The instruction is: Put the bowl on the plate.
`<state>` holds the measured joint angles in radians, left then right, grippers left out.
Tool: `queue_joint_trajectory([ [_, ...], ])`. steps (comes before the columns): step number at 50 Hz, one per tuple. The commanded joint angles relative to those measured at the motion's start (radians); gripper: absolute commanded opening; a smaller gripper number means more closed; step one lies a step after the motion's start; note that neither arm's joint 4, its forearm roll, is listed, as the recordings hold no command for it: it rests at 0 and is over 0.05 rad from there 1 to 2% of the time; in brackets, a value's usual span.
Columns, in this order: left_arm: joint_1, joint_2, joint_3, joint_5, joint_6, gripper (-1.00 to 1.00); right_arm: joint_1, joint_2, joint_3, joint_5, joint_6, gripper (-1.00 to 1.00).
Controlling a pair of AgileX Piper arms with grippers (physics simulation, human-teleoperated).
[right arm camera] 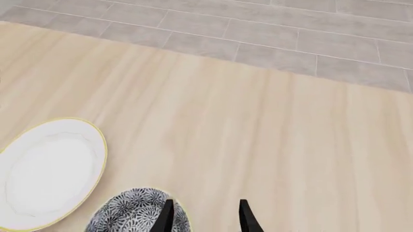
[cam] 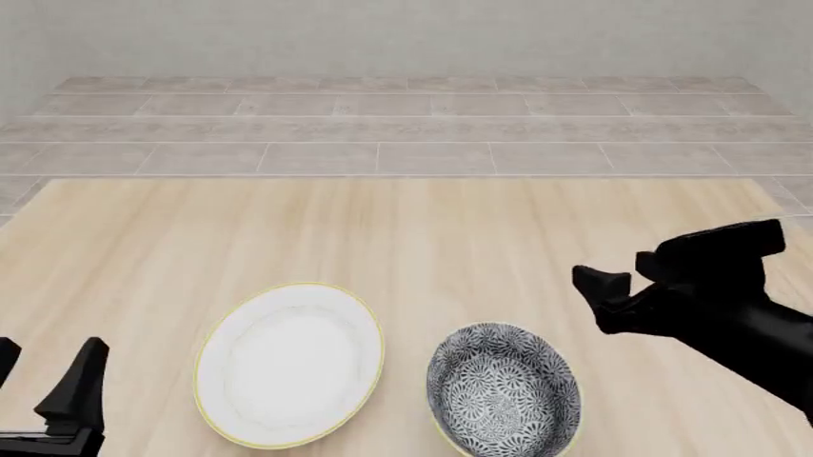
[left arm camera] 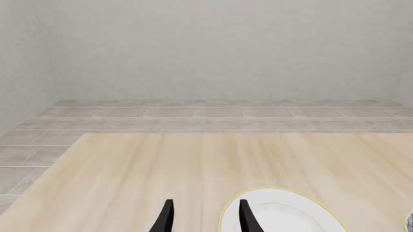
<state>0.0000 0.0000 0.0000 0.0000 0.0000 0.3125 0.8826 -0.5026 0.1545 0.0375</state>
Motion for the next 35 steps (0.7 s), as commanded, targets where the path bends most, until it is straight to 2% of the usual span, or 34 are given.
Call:
queue_joint_trajectory([
  [1, 0.0, 0.0, 0.0, 0.0, 0.0, 1.0, 0.022, 0.048, -0.003, 0.006, 0.024, 1.0],
  [8, 0.0, 0.0, 0.0, 0.0, 0.0, 1.0, 0.034, 0.07, 0.002, 0.001, 0.018, 1.0],
  [11, 0.0, 0.0, 0.0, 0.0, 0.0, 1.0, 0.052, 0.071, -0.001, 0.007, -0.003, 1.0],
  [35, 0.0, 0.0, 0.0, 0.0, 0.0, 1.0, 0.058, 0.078, 0.04, 0.033, 0.023, 1.0],
])
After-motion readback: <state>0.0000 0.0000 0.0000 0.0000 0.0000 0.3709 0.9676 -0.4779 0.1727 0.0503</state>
